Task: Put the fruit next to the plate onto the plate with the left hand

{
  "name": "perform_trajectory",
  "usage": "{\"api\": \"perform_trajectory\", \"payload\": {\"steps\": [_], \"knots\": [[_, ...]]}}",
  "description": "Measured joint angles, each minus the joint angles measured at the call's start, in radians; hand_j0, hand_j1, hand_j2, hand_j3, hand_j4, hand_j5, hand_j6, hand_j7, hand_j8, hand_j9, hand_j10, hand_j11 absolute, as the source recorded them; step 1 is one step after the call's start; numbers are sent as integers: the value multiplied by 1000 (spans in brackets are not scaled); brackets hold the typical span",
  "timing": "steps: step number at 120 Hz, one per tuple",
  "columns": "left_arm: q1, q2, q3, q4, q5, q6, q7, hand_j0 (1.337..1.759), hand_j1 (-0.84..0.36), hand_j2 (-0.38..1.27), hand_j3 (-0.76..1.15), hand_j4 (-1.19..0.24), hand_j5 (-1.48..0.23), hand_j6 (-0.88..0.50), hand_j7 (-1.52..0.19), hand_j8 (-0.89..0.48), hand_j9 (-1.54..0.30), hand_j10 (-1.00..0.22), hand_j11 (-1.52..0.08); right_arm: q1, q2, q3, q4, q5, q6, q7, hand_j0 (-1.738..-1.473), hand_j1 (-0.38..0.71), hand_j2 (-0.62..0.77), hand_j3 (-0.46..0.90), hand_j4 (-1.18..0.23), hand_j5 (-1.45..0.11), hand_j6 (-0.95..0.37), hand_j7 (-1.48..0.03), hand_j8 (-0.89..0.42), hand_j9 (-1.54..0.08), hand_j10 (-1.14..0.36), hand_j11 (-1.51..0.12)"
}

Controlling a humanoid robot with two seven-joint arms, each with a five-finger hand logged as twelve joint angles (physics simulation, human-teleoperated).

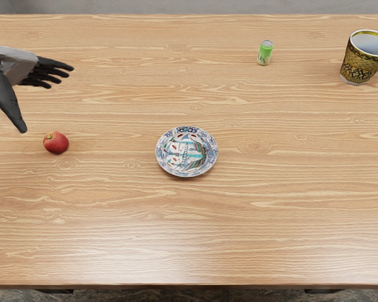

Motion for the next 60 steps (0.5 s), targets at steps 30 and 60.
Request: {"api": "perform_trajectory", "payload": {"steps": [30,60], "knots": [[32,-3,-47,72,7,0,0,1658,345,1,0,-5,-5,-5,-5,-5,-5,-4,-5,-16,0,0,-1,-1,0,-1,-1658,-331,-3,0,-15,-20,-15,-20,-15,-20,-15,-20],[-79,-297,102,91,-6,0,5,1658,346,0,0,-4,-4,-5,-4,-4,-4,-4,-3,-17,0,0,-1,-1,0,-1,-1658,-331,-3,0,-15,-20,-15,-20,-15,-20,-15,-20]]}}
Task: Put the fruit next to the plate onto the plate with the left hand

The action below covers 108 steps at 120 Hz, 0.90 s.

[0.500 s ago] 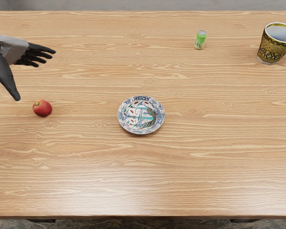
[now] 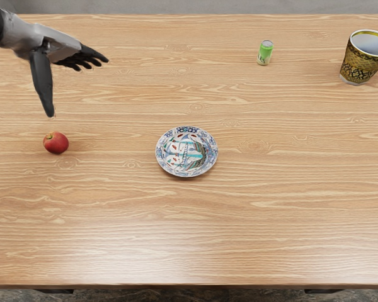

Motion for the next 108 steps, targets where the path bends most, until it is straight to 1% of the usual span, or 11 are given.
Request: {"api": "perform_trajectory", "payload": {"steps": [5,8,12,24,30,38,42,48,70,87,108], "knots": [[-13,-74,72,-37,-60,5,4,1658,346,0,0,-4,-4,-4,-3,-4,-3,-4,-3,0,0,0,0,0,0,0,-1658,-331,-3,0,-15,-20,-15,-20,-15,-20,-15,-20],[-9,-118,112,-55,-106,31,21,1658,346,0,0,-4,-4,-4,-4,-4,-4,-3,-3,0,0,0,0,0,0,0,-1658,-331,-3,0,-15,-20,-15,-20,-15,-20,-15,-20],[12,-139,159,-76,-177,89,66,1658,346,0,0,-4,-3,-4,-3,-4,-3,-3,-3,0,0,0,0,0,0,0,-1658,-331,-3,0,-15,-20,-15,-20,-15,-20,-15,-20],[70,-165,240,-112,-391,323,234,1658,346,0,0,-3,-3,-3,-3,-3,-3,-3,-3,0,0,0,0,0,0,0,-1658,-331,-3,0,-15,-20,-15,-20,-15,-20,-15,-20],[99,-206,259,-122,-449,406,283,1658,347,0,0,-3,-3,-3,-3,-3,-3,-2,-3,0,0,0,0,0,0,0,-1658,-331,-3,0,-15,-20,-15,-20,-15,-20,-15,-20],[128,-249,273,-128,-494,473,321,1658,347,0,0,-2,-2,-3,-2,-2,-2,-2,-2,0,0,0,0,0,0,0,-1658,-331,-3,0,-15,-20,-15,-20,-15,-20,-15,-20],[149,-278,277,-131,-507,500,332,1658,347,0,0,-2,-2,-2,-2,-2,-2,-2,-2,0,0,0,0,0,0,0,-1658,-331,-3,0,-15,-20,-15,-20,-15,-20,-15,-20],[223,-327,279,-133,-522,576,344,1658,347,0,0,-2,-2,-2,-2,-2,-2,-2,-2,0,0,0,0,0,0,0,-1658,-331,-3,0,-15,-20,-15,-20,-15,-20,-15,-20],[279,-347,267,-136,-543,765,360,1658,337,2,0,-10,-13,-11,-13,-10,-13,-10,-13,0,0,0,0,0,0,0,-1658,-331,-3,0,-15,-20,-15,-20,-15,-20,-15,-20],[334,-395,243,-134,-549,813,363,1658,287,10,0,-52,-67,-52,-67,-52,-67,-52,-67,0,0,0,0,0,0,0,-1658,-331,-3,0,-15,-20,-15,-20,-15,-20,-15,-20],[352,-395,246,-134,-540,826,364,1658,240,18,0,-92,-119,-92,-119,-92,-119,-92,-119,0,0,0,0,0,0,0,-1658,-331,-3,0,-15,-20,-15,-20,-15,-20,-15,-20]]}}
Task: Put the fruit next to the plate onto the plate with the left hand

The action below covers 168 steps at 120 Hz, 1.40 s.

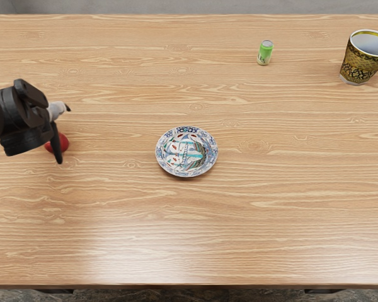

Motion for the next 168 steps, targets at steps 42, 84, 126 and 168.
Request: {"api": "perform_trajectory", "payload": {"steps": [42,84,126,168], "knots": [[28,0,1,-25,2,87,1,1658,151,33,0,-165,-215,-166,-215,-166,-215,-165,-215,0,0,0,0,0,0,0,-1658,-331,-3,0,-15,-20,-15,-20,-15,-20,-15,-20],[26,2,-7,-72,-4,97,0,1658,-3,59,0,-294,-382,-294,-382,-294,-382,-294,-382,0,0,0,0,0,0,0,-1658,-331,-3,0,-15,-20,-15,-20,-15,-20,-15,-20],[31,0,-10,-73,-66,170,0,1658,-57,68,0,-339,-440,-339,-440,-339,-440,-339,-440,0,0,-1,0,0,0,0,-1658,-331,-3,0,-15,-20,-15,-20,-15,-20,-15,-20],[55,0,-11,-67,-73,203,-2,1658,-99,75,0,-374,-486,-374,-486,-374,-486,-374,-486,0,0,0,0,0,0,0,-1658,-331,-3,0,-15,-20,-15,-20,-15,-20,-15,-20]]}}
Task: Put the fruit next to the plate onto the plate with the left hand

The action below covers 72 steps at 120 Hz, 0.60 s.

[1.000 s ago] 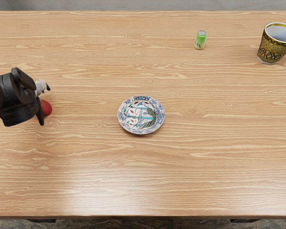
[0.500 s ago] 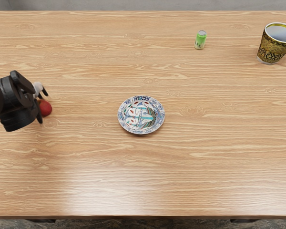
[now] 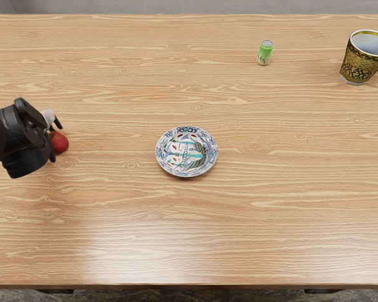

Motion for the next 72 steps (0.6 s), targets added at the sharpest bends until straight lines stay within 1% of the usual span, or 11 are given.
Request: {"api": "perform_trajectory", "payload": {"steps": [14,25,32,37,43,48,51,55,61,62,72], "knots": [[0,0,-5,0,0,10,0,1658,-120,79,0,-391,-508,-391,-508,-391,-508,-391,-508,0,0,0,0,0,0,0,-1658,-331,-3,0,-15,-20,-15,-20,-15,-20,-15,-20],[2,0,-12,-1,0,1,0,1658,-236,98,0,-489,-632,-476,-634,-488,-634,-488,-634,0,0,0,0,0,0,0,-1658,-331,-3,0,-15,-20,-15,-20,-15,-20,-15,-20],[0,0,-14,-2,-1,-42,1,1656,-307,99,0,-596,-722,-414,-752,-514,-765,-586,-764,0,0,0,0,0,0,0,-1658,-331,-3,0,-15,-20,-15,-20,-15,-20,-15,-20],[0,0,-14,-1,0,-62,2,1654,-328,101,0,-606,-781,-311,-863,-474,-842,-639,-840,0,0,0,0,0,0,0,-1658,-331,-3,0,-15,-20,-15,-20,-15,-20,-15,-20],[-3,4,-15,-2,1,-80,3,1659,-330,118,-118,-570,-843,-222,-968,-448,-896,-687,-911,0,0,0,0,0,0,0,-1658,-331,-3,0,-15,-20,-15,-20,-15,-20,-15,-20],[-15,19,-16,-3,2,-98,3,1656,-323,139,-96,-582,-903,-321,-988,-463,-948,-717,-960,0,0,0,0,0,0,0,-1658,-331,-3,0,-15,-20,-15,-20,-15,-20,-15,-20],[-26,29,-17,-5,2,-114,3,1655,-319,201,-85,-596,-936,-340,-1011,-471,-973,-733,-983,0,0,0,0,0,0,0,-1658,-331,-3,0,-15,-20,-15,-20,-15,-20,-15,-20],[-60,66,-18,-9,3,-146,3,1654,-343,279,-72,-576,-987,-318,-1039,-454,-1003,-750,-1012,0,0,0,0,0,0,0,-1658,-331,-3,0,-15,-20,-15,-20,-15,-20,-15,-20],[-104,136,-35,-15,8,-212,4,1652,-350,276,-56,-548,-1038,-294,-1065,-422,-1043,-771,-1050,0,0,0,0,0,0,0,-1658,-331,-3,0,-15,-20,-15,-20,-15,-20,-15,-20],[-109,144,-41,-16,9,-221,4,1651,-351,234,-54,-551,-1038,-304,-1068,-424,-1049,-774,-1055,0,0,0,0,0,0,0,-1658,-331,-3,0,-15,-20,-15,-20,-15,-20,-15,-20],[-162,224,-105,-41,24,-314,5,1648,-335,277,-36,-537,-1102,-271,-1108,-403,-1094,-799,-1098,0,0,0,0,0,0,0,-1658,-331,-3,0,-15,-20,-15,-20,-15,-20,-15,-20]]}}
